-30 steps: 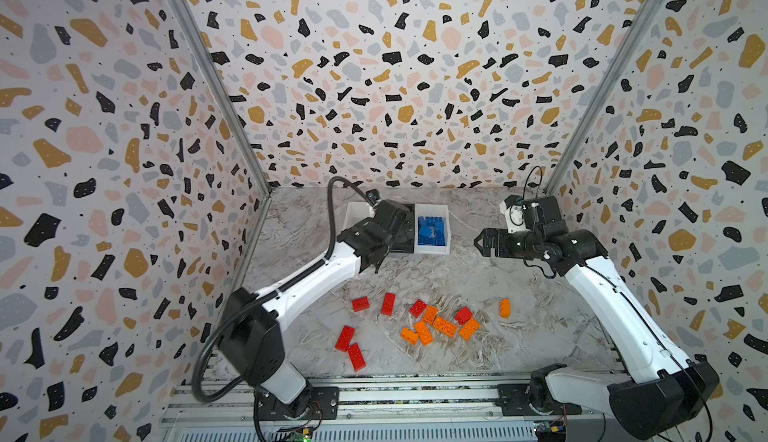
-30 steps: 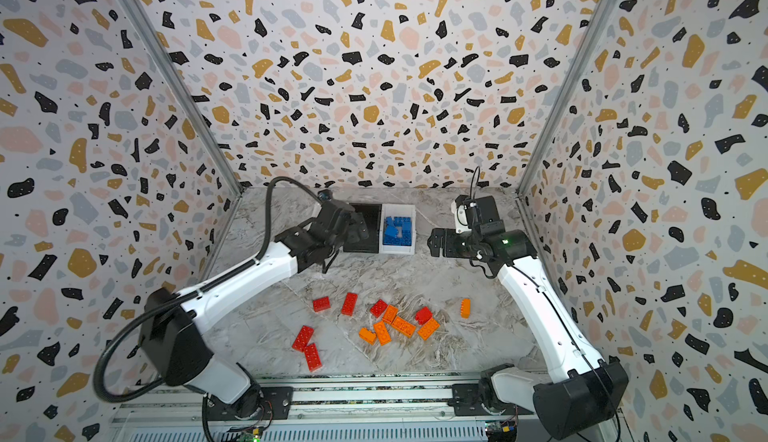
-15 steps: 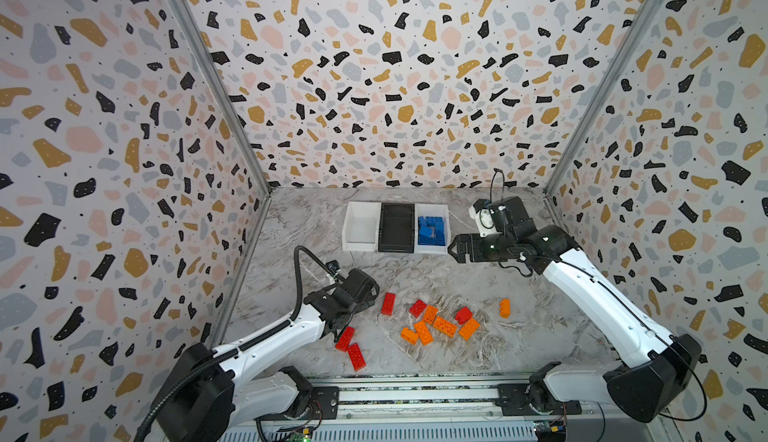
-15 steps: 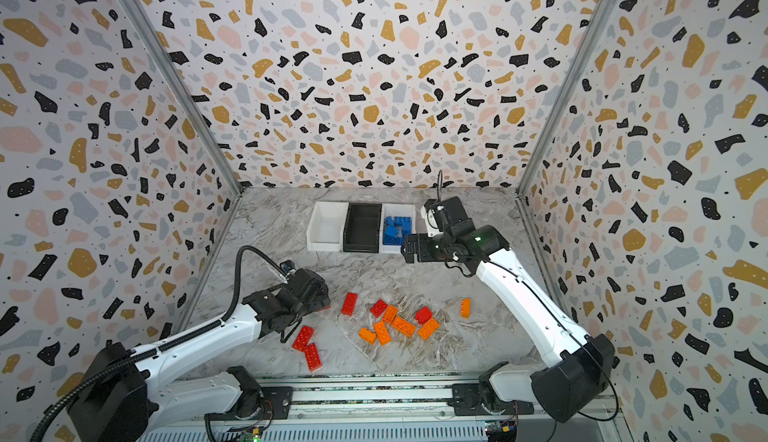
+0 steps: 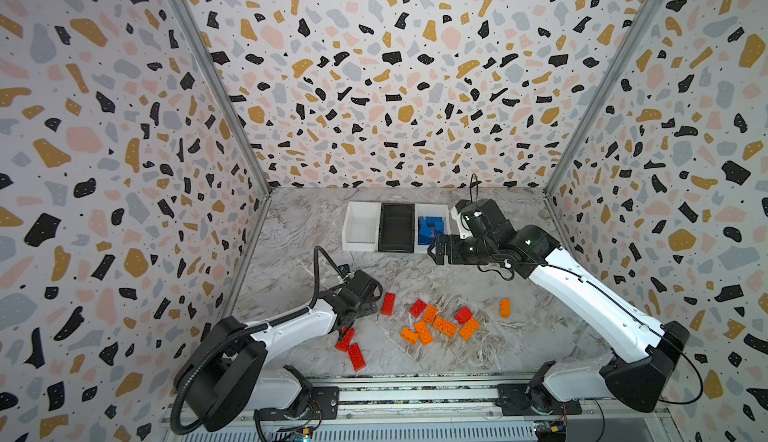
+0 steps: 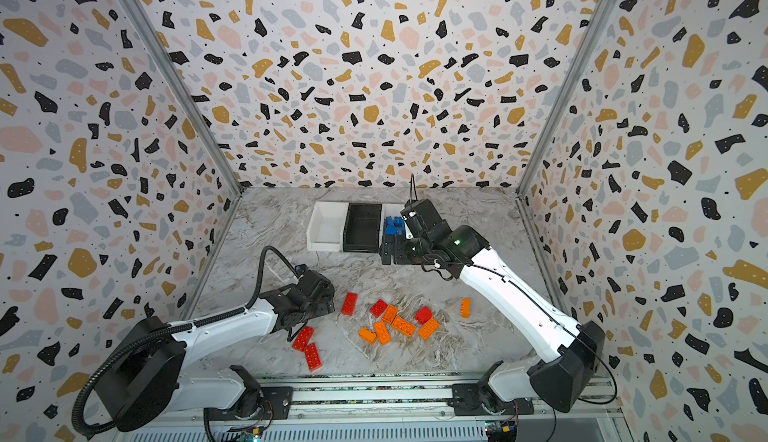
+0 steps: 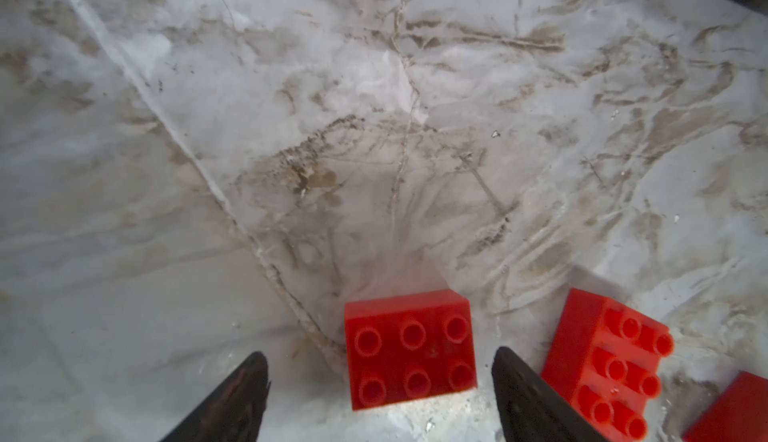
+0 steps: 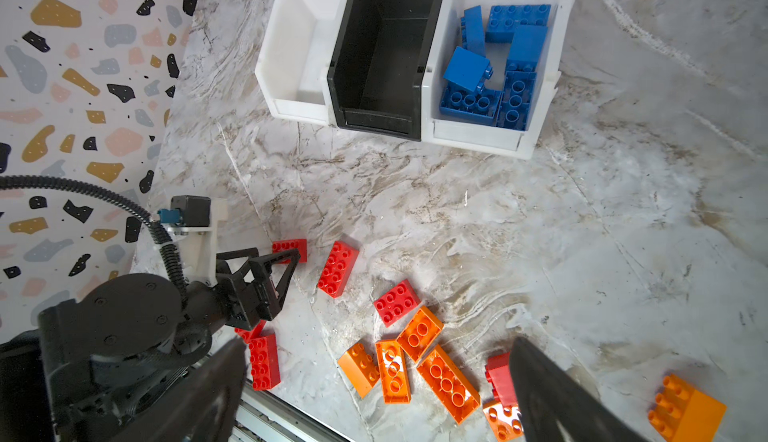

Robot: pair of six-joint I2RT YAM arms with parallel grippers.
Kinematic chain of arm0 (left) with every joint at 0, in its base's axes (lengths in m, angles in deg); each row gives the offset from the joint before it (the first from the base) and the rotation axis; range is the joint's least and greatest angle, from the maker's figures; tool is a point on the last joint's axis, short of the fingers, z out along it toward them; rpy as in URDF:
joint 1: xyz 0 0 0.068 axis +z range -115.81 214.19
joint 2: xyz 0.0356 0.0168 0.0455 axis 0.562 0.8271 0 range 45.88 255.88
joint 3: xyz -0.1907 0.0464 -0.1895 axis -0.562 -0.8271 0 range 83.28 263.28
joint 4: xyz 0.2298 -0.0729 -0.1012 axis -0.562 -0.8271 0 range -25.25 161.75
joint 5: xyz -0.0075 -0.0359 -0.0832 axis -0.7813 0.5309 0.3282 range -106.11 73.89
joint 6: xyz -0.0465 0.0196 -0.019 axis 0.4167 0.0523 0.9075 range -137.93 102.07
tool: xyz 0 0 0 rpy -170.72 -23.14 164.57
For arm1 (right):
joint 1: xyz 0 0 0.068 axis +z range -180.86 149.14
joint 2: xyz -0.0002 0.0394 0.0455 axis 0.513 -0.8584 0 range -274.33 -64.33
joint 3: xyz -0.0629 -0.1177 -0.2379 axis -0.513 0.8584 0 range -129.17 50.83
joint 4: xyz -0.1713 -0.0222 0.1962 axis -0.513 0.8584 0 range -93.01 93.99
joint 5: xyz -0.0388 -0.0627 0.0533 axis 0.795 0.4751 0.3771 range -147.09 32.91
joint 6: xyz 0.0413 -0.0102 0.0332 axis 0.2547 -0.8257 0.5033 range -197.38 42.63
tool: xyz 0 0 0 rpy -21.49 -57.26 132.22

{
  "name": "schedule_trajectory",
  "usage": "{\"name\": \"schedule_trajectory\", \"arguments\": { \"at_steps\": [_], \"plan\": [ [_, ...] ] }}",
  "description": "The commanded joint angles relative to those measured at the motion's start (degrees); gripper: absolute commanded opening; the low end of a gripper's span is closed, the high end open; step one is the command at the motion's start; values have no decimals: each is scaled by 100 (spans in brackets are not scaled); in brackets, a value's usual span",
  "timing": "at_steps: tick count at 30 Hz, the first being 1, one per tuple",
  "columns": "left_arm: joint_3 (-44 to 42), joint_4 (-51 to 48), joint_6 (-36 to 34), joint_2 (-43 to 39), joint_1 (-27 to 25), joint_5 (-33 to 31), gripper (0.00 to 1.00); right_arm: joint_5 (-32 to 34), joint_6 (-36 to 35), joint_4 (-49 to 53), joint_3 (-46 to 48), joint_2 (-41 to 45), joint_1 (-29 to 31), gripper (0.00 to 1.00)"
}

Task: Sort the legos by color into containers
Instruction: 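Grasp a square red brick with the left gripper while the right gripper nears the bins, then carry the red brick with the left gripper and drop it into the black bin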

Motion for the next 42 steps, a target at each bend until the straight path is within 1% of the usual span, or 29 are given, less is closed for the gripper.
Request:
{"name": "schedule_trajectory", "arguments": {
  "at_steps": [1, 5, 9, 11, 15, 17, 19, 21, 24, 27, 29, 34, 36, 39, 42],
  "plan": [
    [39, 249, -281, 217, 109, 137, 82, 210, 229, 231, -249, 52, 75, 99],
    [115, 301, -356, 597, 110, 247, 78, 321, 281, 318, -344, 86, 160, 99],
    [112, 282, -365, 706, 109, 272, 70, 422, 325, 417, -318, 159, 171, 99],
    [115, 220, -357, 696, 109, 265, 64, 458, 351, 451, -255, 214, 170, 99],
    [184, -54, -349, 624, 109, 268, 47, 481, 361, 454, -124, 307, 170, 99],
    [294, -222, -383, 579, 109, 243, 38, 507, 337, 454, -110, 298, 166, 99],
    [532, -399, -458, 584, 109, 162, 33, 519, 300, 454, -136, 264, 154, 99],
    [933, -599, -596, 660, 109, 37, 30, 535, 248, 452, -152, 238, 142, 99],
    [1832, -880, -917, 995, 109, -128, 29, 577, 220, 469, -156, 260, 96, 99],
    [2972, -1094, -1268, 1572, 131, -343, 29, 690, 220, 482, -113, 405, 52, 99],
    [3789, -1147, -1478, 2096, 168, -426, 30, 719, 245, 486, -34, 555, -17, 99],
    [5662, -1375, -1783, 3417, 348, -413, 30, 767, 414, 541, 220, 929, -171, 99],
    [6269, -1418, -1874, 3855, 406, -370, 30, 814, 510, 569, 308, 1071, -207, 99],
    [6970, -1505, -1951, 4445, 511, -259, 31, 940, 671, 681, 391, 1277, -234, 99],
    [7487, -1604, -1985, 4871, 609, -146, 33, 1071, 783, 793, 404, 1437, -260, 99]
  ]
}}
